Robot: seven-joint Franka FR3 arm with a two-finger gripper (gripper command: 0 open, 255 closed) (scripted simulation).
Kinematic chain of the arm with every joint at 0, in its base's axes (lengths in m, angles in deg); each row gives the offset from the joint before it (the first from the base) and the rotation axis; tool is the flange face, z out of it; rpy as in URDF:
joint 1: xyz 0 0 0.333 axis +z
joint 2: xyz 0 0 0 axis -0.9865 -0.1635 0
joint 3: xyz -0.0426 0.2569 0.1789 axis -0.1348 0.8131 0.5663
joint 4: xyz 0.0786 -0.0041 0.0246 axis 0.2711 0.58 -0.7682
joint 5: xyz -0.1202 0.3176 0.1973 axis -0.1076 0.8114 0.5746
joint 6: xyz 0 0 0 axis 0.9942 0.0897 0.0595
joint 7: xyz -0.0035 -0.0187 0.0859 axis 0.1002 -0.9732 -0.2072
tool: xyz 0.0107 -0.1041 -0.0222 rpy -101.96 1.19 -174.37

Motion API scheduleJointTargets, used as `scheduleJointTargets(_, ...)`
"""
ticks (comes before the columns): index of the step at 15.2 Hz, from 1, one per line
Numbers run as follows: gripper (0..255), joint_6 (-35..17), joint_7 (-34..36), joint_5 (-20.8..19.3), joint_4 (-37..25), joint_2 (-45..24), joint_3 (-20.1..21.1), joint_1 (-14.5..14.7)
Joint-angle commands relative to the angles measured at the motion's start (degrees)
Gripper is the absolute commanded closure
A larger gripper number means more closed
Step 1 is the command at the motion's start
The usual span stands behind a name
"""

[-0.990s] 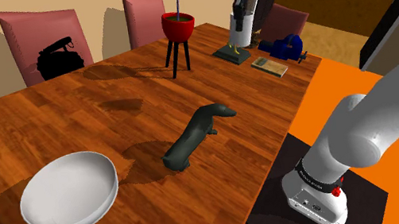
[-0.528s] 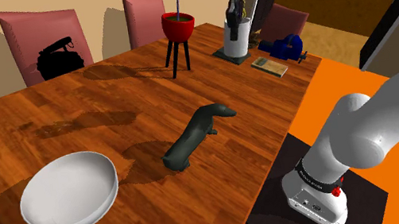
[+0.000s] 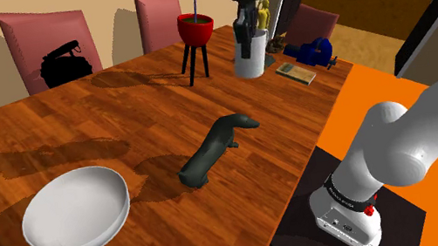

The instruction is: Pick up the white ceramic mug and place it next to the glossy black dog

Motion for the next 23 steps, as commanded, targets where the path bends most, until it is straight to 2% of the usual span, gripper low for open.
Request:
scheduleJointTargets(1, 255, 0.17, 2.97, 1.20, -0.07, 0.10, 1.96, 1.02)
scheduleJointTargets(13, 255, -0.04, 20.80, 6.65, -6.51, -5.79, 13.97, 6.77)
scheduleJointTargets(18, 255, -0.31, 28.78, 7.08, -11.96, -11.12, 19.12, 9.17)
scheduleJointTargets(22, 255, -0.29, 36.60, 5.83, -18.65, -17.76, 23.81, 11.85)
scheduleJointTargets(23, 255, -1.10, 36.46, 5.91, -17.62, -17.53, 23.72, 11.89)
